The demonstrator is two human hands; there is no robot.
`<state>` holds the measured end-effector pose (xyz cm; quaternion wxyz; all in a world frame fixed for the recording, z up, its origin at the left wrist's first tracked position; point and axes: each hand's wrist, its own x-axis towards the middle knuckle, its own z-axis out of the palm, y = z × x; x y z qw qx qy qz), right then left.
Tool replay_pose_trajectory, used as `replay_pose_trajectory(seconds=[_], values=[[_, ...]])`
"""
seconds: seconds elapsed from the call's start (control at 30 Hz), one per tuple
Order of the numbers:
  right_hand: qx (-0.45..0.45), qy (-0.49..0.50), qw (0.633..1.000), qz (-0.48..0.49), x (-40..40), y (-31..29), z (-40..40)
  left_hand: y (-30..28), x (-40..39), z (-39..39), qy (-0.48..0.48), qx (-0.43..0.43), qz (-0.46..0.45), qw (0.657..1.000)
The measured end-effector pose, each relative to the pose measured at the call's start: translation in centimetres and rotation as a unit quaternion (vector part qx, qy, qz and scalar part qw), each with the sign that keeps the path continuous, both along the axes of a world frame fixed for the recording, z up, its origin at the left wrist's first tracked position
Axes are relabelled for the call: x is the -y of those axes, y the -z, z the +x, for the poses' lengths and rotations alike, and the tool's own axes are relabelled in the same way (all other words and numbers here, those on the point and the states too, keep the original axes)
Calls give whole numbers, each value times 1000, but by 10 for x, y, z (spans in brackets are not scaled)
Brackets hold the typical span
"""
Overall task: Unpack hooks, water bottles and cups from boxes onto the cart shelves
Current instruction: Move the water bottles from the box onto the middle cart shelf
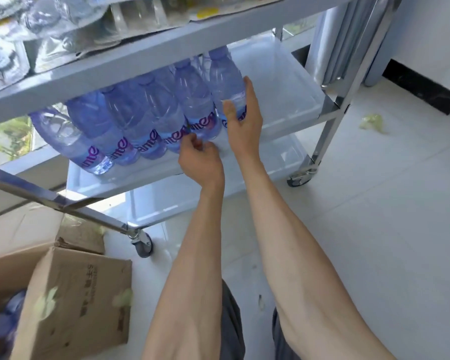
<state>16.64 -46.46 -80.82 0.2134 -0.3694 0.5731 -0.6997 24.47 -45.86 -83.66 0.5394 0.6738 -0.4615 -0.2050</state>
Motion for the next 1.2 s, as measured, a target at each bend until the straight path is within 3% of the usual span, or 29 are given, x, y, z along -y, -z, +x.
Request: replay_pose_trajectory(seconds=[0.33, 0.63, 0.8, 0.9, 1.03, 1.2], values=[[-46, 27, 999, -10, 23, 11, 4, 3, 6, 3, 13, -12, -15, 1000], [-46, -27, 998, 45, 23, 26, -10, 7, 9, 4, -12, 15, -27, 999], [-90, -26, 991, 94, 39, 20, -6, 6, 14, 9, -3, 15, -16, 1000], [-122, -29, 980, 152, 49, 17, -7, 5, 12, 10, 4, -5, -15, 1000], [-124, -45, 979, 157, 50, 18, -11, 2, 6, 8, 16, -71, -26, 997], [-56, -73, 982, 163, 36, 19, -18, -3, 4, 20, -32, -151, -19, 988]])
